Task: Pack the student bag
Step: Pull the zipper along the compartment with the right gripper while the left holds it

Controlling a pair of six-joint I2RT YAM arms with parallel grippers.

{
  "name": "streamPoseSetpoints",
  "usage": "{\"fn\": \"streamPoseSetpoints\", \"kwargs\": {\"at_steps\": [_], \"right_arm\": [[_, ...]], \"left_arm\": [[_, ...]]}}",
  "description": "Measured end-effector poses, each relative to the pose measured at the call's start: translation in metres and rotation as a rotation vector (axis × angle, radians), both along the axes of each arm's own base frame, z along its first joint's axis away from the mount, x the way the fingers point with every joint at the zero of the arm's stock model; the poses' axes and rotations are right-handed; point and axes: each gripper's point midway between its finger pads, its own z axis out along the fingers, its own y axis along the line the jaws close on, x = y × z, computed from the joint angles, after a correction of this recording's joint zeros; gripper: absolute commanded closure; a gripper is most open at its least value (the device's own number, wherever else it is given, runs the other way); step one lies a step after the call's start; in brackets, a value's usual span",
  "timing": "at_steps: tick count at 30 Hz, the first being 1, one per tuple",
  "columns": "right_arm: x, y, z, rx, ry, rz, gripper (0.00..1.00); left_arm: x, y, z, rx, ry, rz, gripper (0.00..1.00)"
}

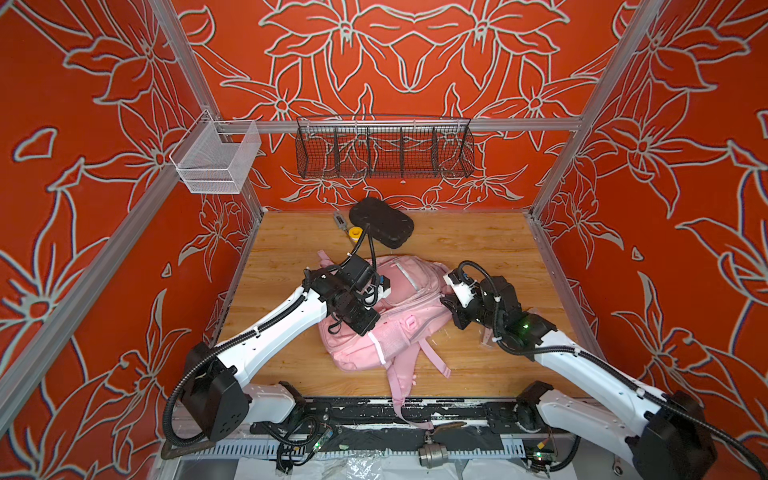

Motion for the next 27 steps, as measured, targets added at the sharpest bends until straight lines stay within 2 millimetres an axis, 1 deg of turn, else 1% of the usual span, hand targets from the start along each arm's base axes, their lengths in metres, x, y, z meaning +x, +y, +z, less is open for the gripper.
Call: {"fn": "streamPoseSetpoints", "kwargs": {"at_steps": [6,9,14,17,21,22,24,26,27], "right_arm": [[-0.027,0.034,-0.004,-0.021,0.000,0.122,1.00],[-0.035,0.051,-0.008,-0.027,0.013,0.170,1.00],[-0.033,0.080,-0.008,-0.020,0.032,0.219,1.00],[-0.027,0.098,-0.008,-0.002,0.041,0.242,1.00],[-0.017,0.117,-0.011,0.018,0.071,0.258,1.00],[-0.015,0.122,-0.011,0.024,0.077,0.264,1.00],[-0.011,0.132,-0.011,0.039,0.087,0.270,1.00],[-0.007,0.141,-0.010,0.054,0.101,0.279,1.00],[-0.006,0.146,-0.010,0.060,0.108,0.282,1.00]], "left_arm": [[0.015,0.038,-0.011,0.101,-0.004,0.072,1.00],[0.023,0.055,-0.017,0.144,0.001,0.110,1.00],[0.037,0.080,-0.025,0.176,0.023,0.200,1.00],[0.046,0.095,-0.033,0.190,0.046,0.261,1.00],[0.055,0.109,-0.040,0.207,0.073,0.313,1.00],[0.058,0.111,-0.041,0.212,0.076,0.322,0.97],[0.064,0.118,-0.040,0.222,0.084,0.346,0.81],[0.070,0.129,-0.038,0.235,0.100,0.407,0.62],[0.072,0.136,-0.038,0.241,0.107,0.441,0.59]]}}
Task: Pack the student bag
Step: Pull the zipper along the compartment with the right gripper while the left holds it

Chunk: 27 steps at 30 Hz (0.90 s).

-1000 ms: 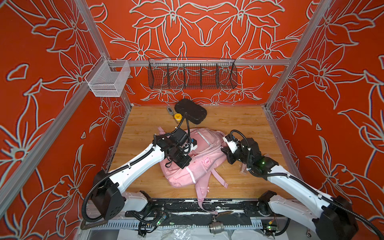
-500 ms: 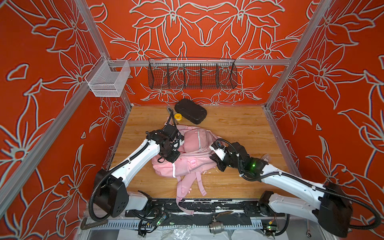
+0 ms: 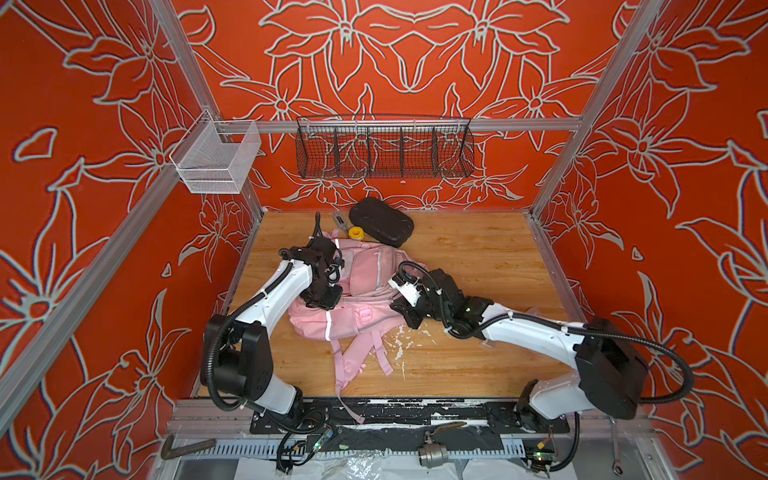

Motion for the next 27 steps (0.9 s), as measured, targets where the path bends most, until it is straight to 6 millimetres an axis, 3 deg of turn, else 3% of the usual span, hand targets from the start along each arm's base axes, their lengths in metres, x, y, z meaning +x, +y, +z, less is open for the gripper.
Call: {"fn": "streamPoseSetpoints", "kwargs": {"at_steps": [3,6,10,13,17,27], "right_arm": [[0.002,0.012,-0.001,0.017,0.026,0.007,1.00],[0.004,0.018,-0.001,0.027,0.046,0.003,1.00],[0.006,0.023,-0.002,0.031,0.067,0.003,1.00],[0.004,0.025,-0.005,0.027,0.079,0.013,1.00],[0.002,0.026,-0.005,0.031,0.085,0.024,1.00],[-0.002,0.028,-0.008,0.035,0.104,0.049,1.00]], "left_arm": [[0.007,0.014,0.002,-0.001,-0.007,0.093,0.50],[0.006,0.013,0.006,-0.034,-0.013,0.164,0.47],[0.002,-0.005,0.025,-0.187,-0.060,0.325,0.45],[0.000,-0.024,0.052,-0.374,-0.143,0.496,0.37],[-0.011,-0.040,0.074,-0.597,-0.210,0.731,0.36],[-0.021,-0.094,0.052,-0.799,-0.107,1.108,0.42]]}}
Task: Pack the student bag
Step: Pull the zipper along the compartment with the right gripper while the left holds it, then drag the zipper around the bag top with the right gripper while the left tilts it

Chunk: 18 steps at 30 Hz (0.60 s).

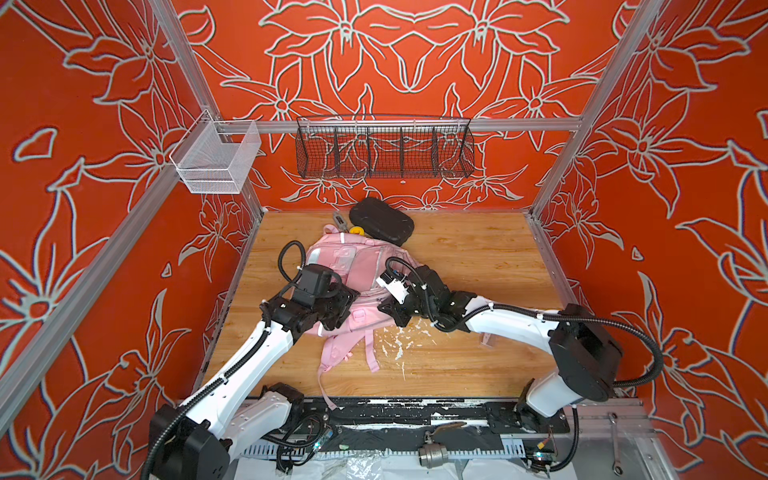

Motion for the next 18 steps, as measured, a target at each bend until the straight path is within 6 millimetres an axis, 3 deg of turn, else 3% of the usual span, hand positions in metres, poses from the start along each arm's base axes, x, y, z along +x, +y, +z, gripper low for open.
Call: {"fn": "streamPoseSetpoints", "kwargs": {"at_steps": [3,9,15,18], "right_arm": [[0.000,0.000,0.000,0.000,0.001,0.001,1.00],[-0.002,0.001,0.000,0.003,0.005,0.009,1.00],[-0.001,-0.002,-0.002,-0.007,0.011,0.002,1.00],[-0.002,-0.004,-0.006,-0.023,0.020,-0.001,1.00]], "left_arm": [[0.001,-0.008,-0.005,-0.036,0.010,0.080,0.45],[0.018,-0.020,-0.020,-0.049,0.041,0.178,0.61],[0.030,-0.028,-0.028,-0.035,0.072,0.196,0.92],[0.029,-0.027,-0.028,-0.027,0.078,0.191,1.00]]}}
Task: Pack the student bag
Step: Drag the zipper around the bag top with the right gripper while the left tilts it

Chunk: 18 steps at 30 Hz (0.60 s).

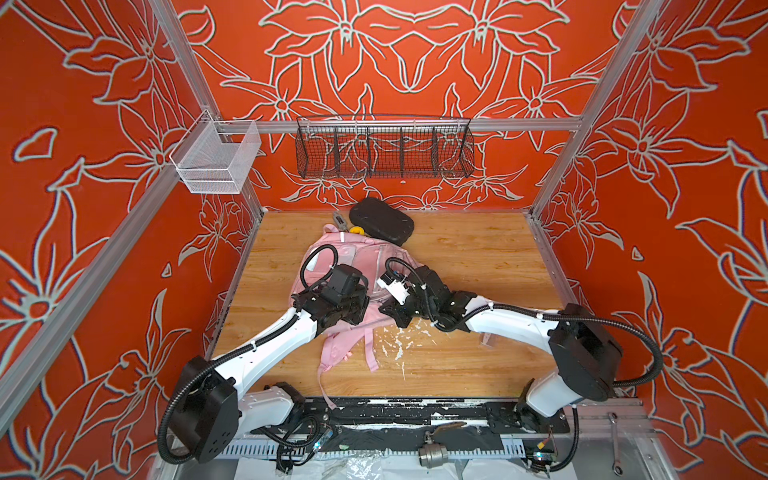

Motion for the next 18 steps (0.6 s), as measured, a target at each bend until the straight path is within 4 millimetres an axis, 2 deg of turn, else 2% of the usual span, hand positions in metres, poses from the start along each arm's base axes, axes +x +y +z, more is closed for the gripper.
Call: {"fn": "streamPoseSetpoints", "kwargs": {"at_steps": [5,11,14,18], "right_arm": [[0.003,-0.007,0.004,-0.004,-0.002,-0.009,1.00],[0.027,-0.036,0.022,0.034,-0.018,-0.069,1.00],[0.039,-0.049,0.021,0.033,-0.015,-0.094,1.00],[0.047,-0.051,0.015,0.023,0.003,-0.075,1.00]], "left_arm": [[-0.009,0.013,0.007,0.027,-0.007,-0.021,1.00],[-0.019,0.054,0.023,0.027,-0.031,-0.042,1.00],[-0.025,0.067,0.022,0.033,-0.010,-0.092,1.00],[-0.032,0.080,0.022,0.051,0.031,-0.171,1.00]]}}
